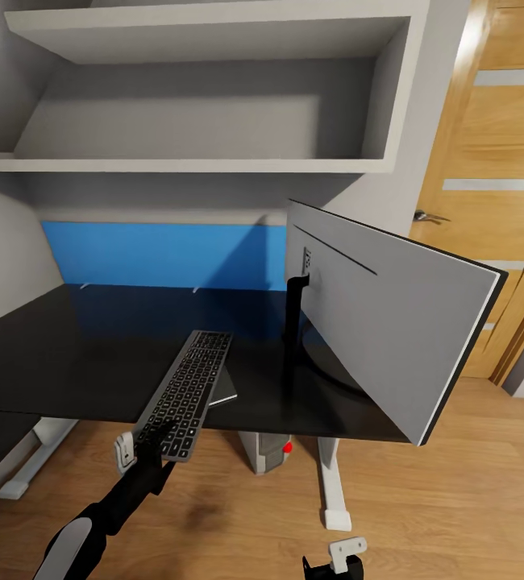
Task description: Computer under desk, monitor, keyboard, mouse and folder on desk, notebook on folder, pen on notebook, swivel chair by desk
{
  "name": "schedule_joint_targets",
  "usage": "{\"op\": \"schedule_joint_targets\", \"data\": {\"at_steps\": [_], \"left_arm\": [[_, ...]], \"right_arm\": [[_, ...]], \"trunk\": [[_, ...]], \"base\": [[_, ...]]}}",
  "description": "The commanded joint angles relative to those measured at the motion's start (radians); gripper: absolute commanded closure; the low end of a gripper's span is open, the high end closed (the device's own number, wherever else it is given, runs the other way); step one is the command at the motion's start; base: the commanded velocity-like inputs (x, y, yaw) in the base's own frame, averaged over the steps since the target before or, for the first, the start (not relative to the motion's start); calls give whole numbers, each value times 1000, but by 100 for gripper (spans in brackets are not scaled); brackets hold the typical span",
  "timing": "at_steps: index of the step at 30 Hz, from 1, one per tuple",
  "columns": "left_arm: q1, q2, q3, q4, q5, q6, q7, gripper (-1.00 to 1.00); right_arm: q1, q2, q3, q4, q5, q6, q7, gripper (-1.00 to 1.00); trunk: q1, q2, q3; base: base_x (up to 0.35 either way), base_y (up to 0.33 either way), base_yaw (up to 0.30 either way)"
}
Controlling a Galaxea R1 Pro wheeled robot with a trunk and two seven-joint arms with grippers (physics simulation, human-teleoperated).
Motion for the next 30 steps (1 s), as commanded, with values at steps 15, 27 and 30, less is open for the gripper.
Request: {"op": "schedule_joint_targets", "data": {"at_steps": [15, 27, 30], "left_arm": [[-1, -2, 1, 0, 4, 1, -1, 100], [-1, -2, 1, 0, 5, 0, -1, 100], [-1, -2, 1, 0, 4, 1, 0, 100]], "right_arm": [[0, 0, 8, 0, -3, -1, -6, -100], [0, 0, 9, 0, -3, -1, -6, -100], [0, 0, 9, 0, -3, -1, -6, -100]], "trunk": [[0, 0, -1], [0, 0, -1], [0, 0, -1]], "base": [[0, 0, 0], [0, 0, 0], [0, 0, 0]]}}
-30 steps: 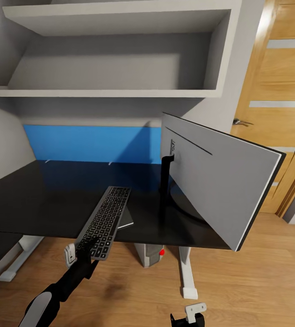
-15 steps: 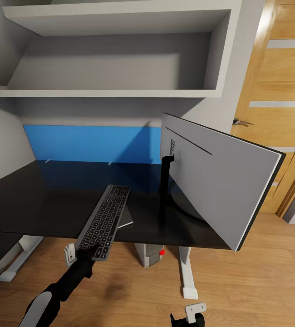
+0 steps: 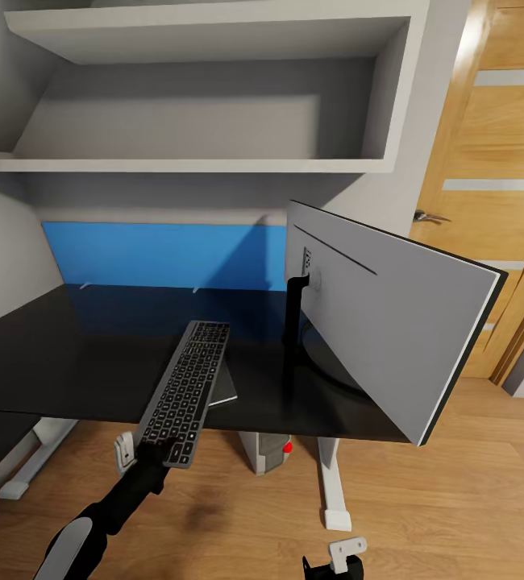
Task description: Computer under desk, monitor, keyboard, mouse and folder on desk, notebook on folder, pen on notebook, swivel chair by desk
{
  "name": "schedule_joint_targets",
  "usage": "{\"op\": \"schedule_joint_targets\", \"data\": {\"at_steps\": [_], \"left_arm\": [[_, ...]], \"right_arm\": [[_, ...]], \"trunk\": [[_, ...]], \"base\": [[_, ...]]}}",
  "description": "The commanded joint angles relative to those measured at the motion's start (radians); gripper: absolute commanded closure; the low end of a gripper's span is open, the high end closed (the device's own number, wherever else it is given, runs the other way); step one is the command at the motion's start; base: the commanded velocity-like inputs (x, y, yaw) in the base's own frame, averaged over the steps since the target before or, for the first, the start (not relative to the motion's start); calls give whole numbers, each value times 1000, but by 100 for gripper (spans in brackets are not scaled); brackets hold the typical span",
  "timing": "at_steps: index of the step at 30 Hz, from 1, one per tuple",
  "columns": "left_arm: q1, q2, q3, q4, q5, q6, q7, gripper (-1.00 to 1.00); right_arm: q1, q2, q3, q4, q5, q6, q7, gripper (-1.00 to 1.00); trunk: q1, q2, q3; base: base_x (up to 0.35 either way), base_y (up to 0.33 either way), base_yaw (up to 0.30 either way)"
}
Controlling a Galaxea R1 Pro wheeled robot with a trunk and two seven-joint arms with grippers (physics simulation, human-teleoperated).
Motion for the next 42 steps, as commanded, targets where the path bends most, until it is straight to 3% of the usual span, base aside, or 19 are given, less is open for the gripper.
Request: {"op": "schedule_joint_targets", "data": {"at_steps": [1, 16, 42], "left_arm": [[-1, 0, 1, 1, -5, 6, 1, 100], [-1, -2, -3, 1, -6, 5, 1, 100], [-1, -1, -2, 0, -7, 5, 7, 100]], "right_arm": [[0, 0, 8, 0, -3, -2, -6, -100], [0, 1, 9, 0, -3, -1, -6, -100], [0, 10, 10, -1, -3, -1, -7, -100]], "trunk": [[0, 0, -1], [0, 0, -1], [-100, 182, 80]], "base": [[0, 0, 0], [0, 0, 0], [0, 0, 6]]}}
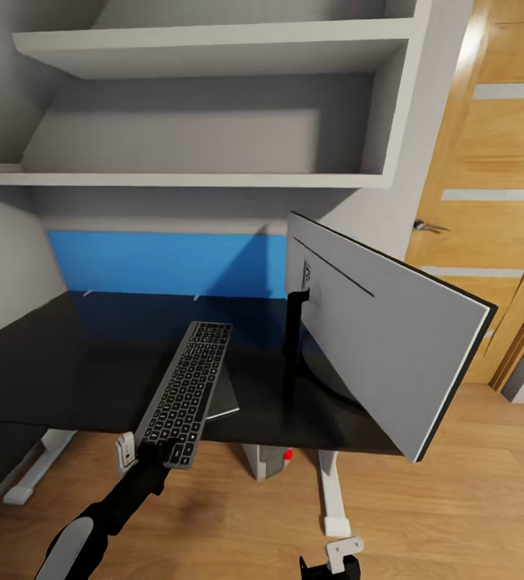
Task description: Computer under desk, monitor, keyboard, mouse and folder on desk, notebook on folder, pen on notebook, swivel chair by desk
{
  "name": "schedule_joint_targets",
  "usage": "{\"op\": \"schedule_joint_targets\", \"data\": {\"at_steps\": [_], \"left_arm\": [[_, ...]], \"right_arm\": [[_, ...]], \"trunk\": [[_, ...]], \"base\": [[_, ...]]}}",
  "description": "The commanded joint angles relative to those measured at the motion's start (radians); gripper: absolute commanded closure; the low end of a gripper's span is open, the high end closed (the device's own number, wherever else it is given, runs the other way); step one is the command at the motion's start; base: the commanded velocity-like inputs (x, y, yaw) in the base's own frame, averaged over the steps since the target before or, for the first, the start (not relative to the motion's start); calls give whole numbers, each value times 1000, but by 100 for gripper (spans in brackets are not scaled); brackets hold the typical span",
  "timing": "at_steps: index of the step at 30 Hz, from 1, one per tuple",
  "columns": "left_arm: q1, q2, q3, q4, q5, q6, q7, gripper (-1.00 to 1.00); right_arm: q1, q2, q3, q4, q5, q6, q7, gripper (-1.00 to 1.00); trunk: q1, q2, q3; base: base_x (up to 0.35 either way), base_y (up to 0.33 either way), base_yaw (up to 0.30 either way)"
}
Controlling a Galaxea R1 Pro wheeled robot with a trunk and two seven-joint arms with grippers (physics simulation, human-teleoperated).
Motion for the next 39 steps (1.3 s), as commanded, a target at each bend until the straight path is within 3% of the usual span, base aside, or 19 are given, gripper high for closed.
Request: {"op": "schedule_joint_targets", "data": {"at_steps": [1, 16, 39], "left_arm": [[-1, 0, 2, 0, 3, 6, -1, 100], [-1, -1, 1, 2, 5, 7, 4, 100], [-1, 6, 6, 43, 6, 9, -2, 100]], "right_arm": [[0, 1, 9, 0, -3, -2, -6, -100], [0, 6, 7, 0, -4, -2, -7, -100], [0, 6, 8, 2, -3, -2, -7, -100]], "trunk": [[-4, 7, 2], [-62, 112, 49], [-62, 112, 38]], "base": [[0, 0, 127], [0, 0, 243], [0, 0, 265]]}}
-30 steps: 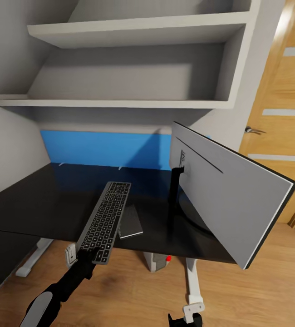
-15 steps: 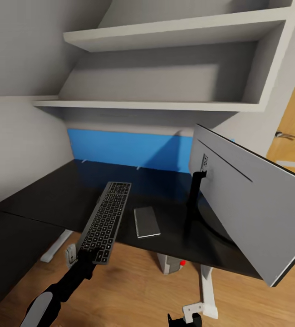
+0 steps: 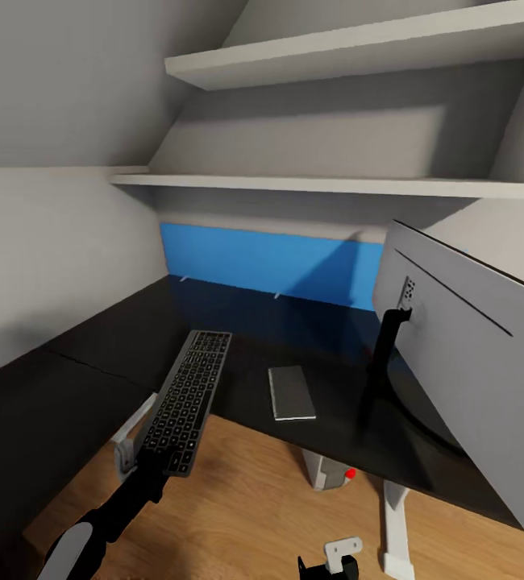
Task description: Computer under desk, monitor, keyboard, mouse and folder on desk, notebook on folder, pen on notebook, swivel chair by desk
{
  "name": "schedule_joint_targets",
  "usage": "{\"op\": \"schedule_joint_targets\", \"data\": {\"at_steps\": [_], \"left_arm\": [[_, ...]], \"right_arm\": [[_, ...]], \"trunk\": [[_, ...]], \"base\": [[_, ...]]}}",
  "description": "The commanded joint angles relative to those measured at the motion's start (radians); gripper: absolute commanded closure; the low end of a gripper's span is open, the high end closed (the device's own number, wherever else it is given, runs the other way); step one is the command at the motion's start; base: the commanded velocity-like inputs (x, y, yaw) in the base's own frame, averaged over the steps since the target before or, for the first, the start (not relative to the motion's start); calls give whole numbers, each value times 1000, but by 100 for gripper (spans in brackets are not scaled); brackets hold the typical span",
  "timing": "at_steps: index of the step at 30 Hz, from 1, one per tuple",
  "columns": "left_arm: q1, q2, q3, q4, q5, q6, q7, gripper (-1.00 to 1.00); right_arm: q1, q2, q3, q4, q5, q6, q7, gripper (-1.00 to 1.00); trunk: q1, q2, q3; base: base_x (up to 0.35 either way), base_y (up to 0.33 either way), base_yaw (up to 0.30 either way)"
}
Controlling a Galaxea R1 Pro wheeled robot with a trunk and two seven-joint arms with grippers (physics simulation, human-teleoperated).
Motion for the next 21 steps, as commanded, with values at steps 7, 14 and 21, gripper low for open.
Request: {"op": "schedule_joint_targets", "data": {"at_steps": [7, 14, 21], "left_arm": [[-1, 0, 7, 20, 11, 6, -3, 100], [-1, 0, 9, 23, 11, 5, -4, 100], [-1, 0, 9, 23, 11, 6, -5, 100]], "right_arm": [[6, 2, 9, 4, -2, -3, -6, -100], [15, 3, 10, 5, -2, -3, -6, -100], [17, 3, 10, 5, -2, -3, -5, -100]], "trunk": [[0, -1, -6], [0, -1, -11], [0, -1, -14]], "base": [[0, 0, 259], [0, 0, 259], [0, 0, 258]]}}
